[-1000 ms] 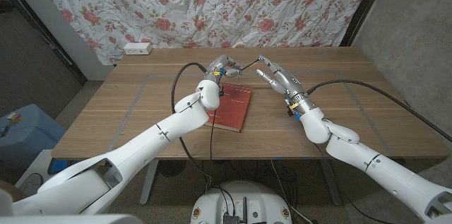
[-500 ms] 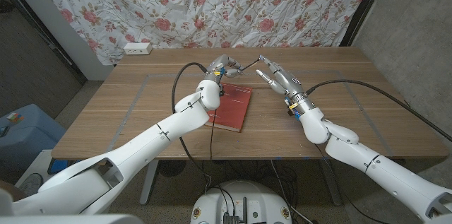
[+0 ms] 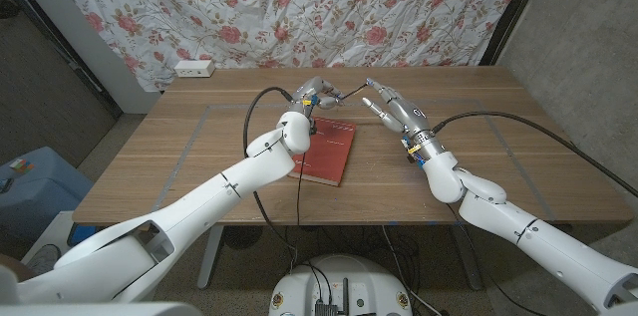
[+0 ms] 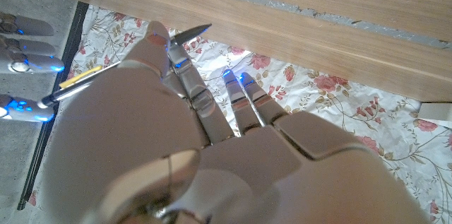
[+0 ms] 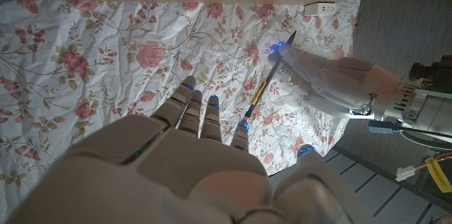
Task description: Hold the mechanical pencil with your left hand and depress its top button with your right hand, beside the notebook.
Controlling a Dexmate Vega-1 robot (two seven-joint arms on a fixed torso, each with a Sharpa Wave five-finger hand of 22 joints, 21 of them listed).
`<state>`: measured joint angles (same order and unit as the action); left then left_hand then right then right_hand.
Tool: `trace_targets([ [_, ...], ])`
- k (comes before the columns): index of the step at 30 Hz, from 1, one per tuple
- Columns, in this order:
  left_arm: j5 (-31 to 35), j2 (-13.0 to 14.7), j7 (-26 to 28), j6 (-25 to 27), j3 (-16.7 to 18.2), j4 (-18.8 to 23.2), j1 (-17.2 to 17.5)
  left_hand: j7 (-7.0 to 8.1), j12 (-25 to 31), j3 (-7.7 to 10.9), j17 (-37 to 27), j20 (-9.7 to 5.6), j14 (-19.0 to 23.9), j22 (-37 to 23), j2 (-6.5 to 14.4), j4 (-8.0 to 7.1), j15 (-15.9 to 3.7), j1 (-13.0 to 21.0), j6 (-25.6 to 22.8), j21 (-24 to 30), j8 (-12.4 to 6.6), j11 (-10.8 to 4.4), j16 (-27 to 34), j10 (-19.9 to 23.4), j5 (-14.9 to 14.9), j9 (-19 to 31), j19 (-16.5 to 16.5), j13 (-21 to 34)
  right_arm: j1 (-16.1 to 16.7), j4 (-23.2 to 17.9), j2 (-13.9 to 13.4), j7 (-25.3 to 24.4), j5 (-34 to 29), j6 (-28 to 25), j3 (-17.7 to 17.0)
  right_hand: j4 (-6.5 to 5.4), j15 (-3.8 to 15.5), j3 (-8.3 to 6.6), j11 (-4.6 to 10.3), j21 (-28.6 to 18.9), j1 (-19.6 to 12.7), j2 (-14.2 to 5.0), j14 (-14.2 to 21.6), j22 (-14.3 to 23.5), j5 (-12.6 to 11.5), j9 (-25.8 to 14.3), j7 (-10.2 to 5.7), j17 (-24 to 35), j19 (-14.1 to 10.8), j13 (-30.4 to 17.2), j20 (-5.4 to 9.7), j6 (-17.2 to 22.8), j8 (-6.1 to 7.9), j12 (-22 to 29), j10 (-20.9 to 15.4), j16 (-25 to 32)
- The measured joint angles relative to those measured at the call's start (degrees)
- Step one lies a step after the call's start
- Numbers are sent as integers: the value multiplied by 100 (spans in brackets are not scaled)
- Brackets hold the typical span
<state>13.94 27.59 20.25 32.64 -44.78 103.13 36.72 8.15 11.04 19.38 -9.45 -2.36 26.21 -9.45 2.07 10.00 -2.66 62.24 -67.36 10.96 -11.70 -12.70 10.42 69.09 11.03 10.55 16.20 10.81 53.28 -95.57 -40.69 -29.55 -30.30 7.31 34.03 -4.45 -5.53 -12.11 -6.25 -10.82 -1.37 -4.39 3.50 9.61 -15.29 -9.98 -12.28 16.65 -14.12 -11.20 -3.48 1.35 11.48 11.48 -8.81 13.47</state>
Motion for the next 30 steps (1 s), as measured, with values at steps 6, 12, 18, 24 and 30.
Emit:
trace_targets([
  [6,0,2,-7,-2,-2,-28,-24,-2,-1,0,0,0,0,0,1,0,0,0,-2,0,1,11,0,11,-1,-1,0,-2,0,-17,-8,85,-33,-121,10,-11,0,11,0,0,0,0,0,0,0,-1,-11,-1,0,0,0,71,4,0,0,0],
  [12,-1,3,-21,-2,-3,-64,-50,-8,-2,-26,0,0,0,0,7,-12,0,6,-8,0,1,31,0,31,-1,-2,0,-4,-29,-63,-39,167,-60,-216,44,-23,0,24,0,0,0,0,0,0,0,-2,-9,-1,0,0,0,131,25,0,0,0],
  [18,-8,0,-54,-28,-12,-101,-75,-8,-5,-26,0,0,0,0,7,-11,0,7,-8,0,2,31,0,31,-1,-5,0,-3,-61,-114,-57,227,-92,-333,88,-50,0,43,1,0,0,0,-1,0,0,-3,-4,-1,1,0,0,144,22,0,1,0],
  [24,-11,-10,-66,-45,-17,-132,-97,-8,-18,-25,0,0,10,0,7,-11,-10,7,-8,0,19,31,0,31,-1,-2,0,-2,-68,-173,-61,267,-114,-453,122,-70,0,23,1,0,0,0,-1,0,0,-3,-21,26,1,0,0,183,14,0,1,0],
  [30,-12,-20,-67,-67,-23,-153,-106,-8,0,-25,0,0,52,0,6,-10,9,7,-8,0,23,31,0,31,-2,1,0,-1,-76,-200,-61,298,-115,-523,143,-94,0,48,1,0,1,-1,-1,0,-30,-4,-10,26,1,0,0,194,0,0,1,0],
])
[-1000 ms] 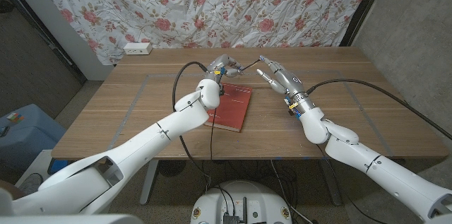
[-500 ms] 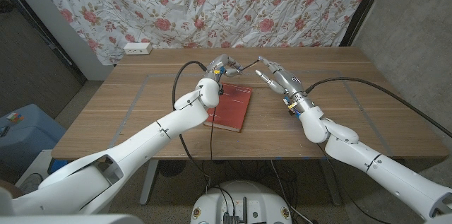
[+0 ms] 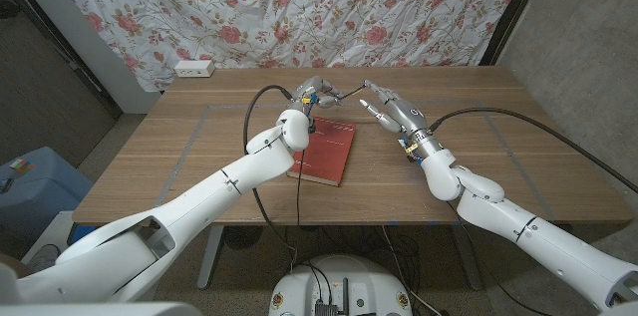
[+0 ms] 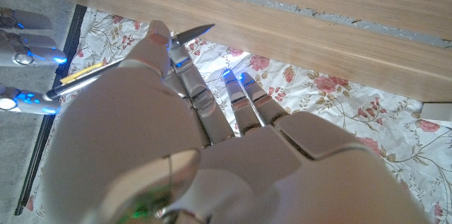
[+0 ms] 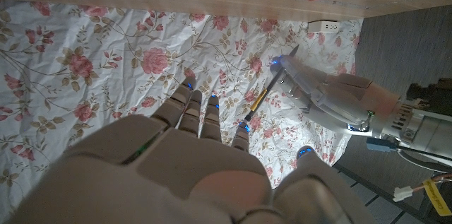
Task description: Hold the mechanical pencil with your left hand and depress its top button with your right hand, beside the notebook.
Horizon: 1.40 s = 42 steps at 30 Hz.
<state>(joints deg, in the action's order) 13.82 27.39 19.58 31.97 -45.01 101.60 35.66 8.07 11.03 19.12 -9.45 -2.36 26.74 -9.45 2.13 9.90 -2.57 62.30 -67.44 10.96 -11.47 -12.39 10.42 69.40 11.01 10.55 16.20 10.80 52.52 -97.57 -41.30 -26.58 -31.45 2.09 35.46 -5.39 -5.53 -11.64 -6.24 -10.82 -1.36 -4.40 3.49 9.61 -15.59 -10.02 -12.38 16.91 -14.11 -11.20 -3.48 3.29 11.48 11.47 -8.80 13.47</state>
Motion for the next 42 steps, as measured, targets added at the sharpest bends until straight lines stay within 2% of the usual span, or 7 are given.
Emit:
trace_targets([
  [5,0,-8,0,-2,-4,-4,-2,0,1,-15,0,0,0,0,-1,-15,0,0,0,0,1,0,0,0,0,0,0,1,-1,-12,4,0,16,-19,10,0,0,0,0,0,59,-59,0,0,-14,1,0,0,0,0,0,-1,-7,0,0,0],
  [15,2,-8,3,-2,-6,-4,1,0,0,-15,0,0,0,0,-2,-14,0,0,1,0,-23,0,0,0,-1,-1,0,2,6,-26,-1,1,81,-13,24,-15,0,16,0,0,55,-55,0,0,-14,5,-3,-1,0,0,0,42,-22,0,0,0],
  [17,3,-8,5,-2,-6,-4,2,0,0,-15,0,0,0,0,-2,-14,0,0,1,0,-23,0,0,0,-6,-1,0,2,6,-26,1,2,92,-1,26,-15,0,16,0,0,-9,9,0,0,-14,5,-3,-1,0,0,0,41,-20,0,0,0],
  [42,11,30,-24,-30,-3,18,15,1,-2,-24,0,0,-1,0,-20,-5,0,16,2,0,-21,-1,0,-1,3,0,0,-3,24,10,24,-99,221,65,-53,-48,0,14,0,0,45,-45,0,0,-14,-11,-55,-2,-42,0,-42,93,1,0,0,0],
])
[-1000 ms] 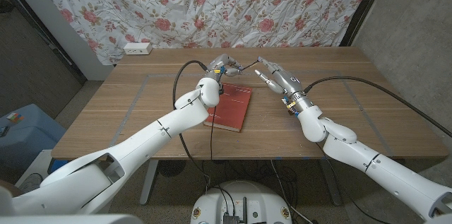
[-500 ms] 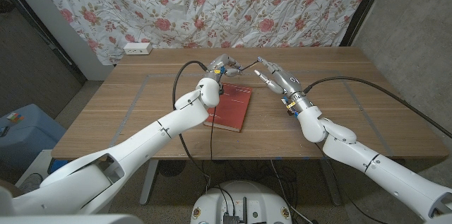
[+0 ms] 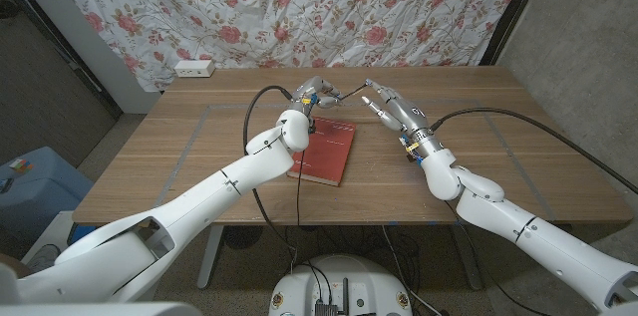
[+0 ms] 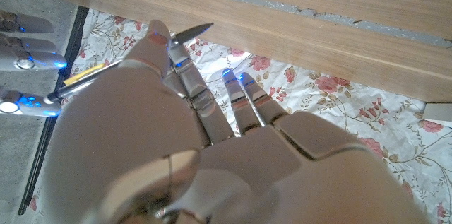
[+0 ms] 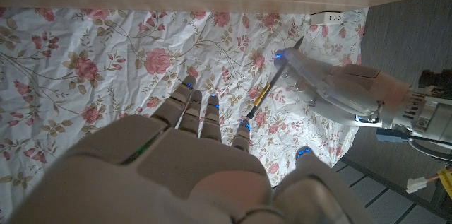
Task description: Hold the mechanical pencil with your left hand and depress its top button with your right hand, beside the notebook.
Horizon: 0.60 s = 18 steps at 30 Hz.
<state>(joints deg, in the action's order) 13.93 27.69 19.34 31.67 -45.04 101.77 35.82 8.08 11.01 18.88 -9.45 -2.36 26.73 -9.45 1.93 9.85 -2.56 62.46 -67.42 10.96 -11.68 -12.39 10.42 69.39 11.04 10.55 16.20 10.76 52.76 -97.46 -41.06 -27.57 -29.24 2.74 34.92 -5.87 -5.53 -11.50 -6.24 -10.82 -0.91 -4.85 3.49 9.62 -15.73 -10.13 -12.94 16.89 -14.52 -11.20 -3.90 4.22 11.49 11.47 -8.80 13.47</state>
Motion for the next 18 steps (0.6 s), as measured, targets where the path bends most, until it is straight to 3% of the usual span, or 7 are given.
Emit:
trace_targets([
  [18,10,15,-8,-1,9,23,11,1,-36,-30,0,0,21,0,-4,-16,-20,41,0,0,1,0,0,0,2,6,0,2,48,-3,-31,-54,43,30,-71,-7,0,-7,0,0,-24,24,0,0,-44,-2,4,0,1,0,0,-4,-30,0,0,0],
])
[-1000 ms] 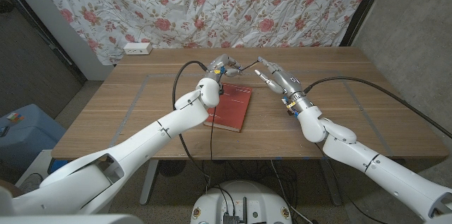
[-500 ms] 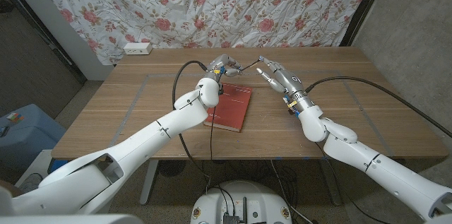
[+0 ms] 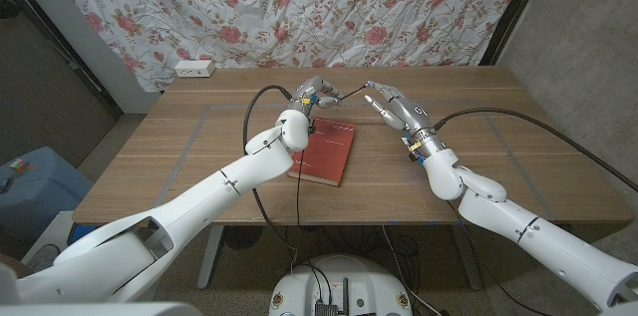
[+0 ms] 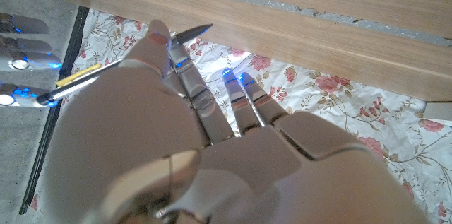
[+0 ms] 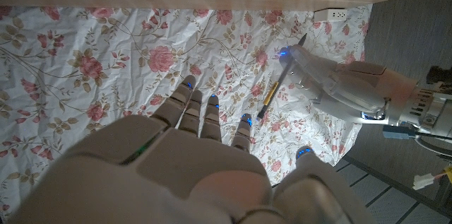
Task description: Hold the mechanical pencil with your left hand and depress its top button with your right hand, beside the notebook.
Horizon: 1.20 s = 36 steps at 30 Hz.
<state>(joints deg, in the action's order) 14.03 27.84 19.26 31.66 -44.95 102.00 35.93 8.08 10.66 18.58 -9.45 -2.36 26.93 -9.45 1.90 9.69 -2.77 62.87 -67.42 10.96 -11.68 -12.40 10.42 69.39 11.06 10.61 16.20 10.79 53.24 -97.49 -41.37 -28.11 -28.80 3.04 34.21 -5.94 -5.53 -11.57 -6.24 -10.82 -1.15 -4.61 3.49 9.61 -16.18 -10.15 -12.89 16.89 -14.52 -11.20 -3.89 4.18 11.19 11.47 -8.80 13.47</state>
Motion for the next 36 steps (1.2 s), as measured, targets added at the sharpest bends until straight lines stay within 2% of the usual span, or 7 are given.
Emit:
trace_targets([
  [36,13,28,37,74,20,96,78,0,10,-8,0,0,0,0,23,8,0,-14,0,0,34,0,0,0,20,-7,0,1,207,-220,-41,-204,-7,-105,-110,-23,-21,24,0,0,0,0,21,0,0,1,-1,-1,0,0,0,0,0,0,0,0],
])
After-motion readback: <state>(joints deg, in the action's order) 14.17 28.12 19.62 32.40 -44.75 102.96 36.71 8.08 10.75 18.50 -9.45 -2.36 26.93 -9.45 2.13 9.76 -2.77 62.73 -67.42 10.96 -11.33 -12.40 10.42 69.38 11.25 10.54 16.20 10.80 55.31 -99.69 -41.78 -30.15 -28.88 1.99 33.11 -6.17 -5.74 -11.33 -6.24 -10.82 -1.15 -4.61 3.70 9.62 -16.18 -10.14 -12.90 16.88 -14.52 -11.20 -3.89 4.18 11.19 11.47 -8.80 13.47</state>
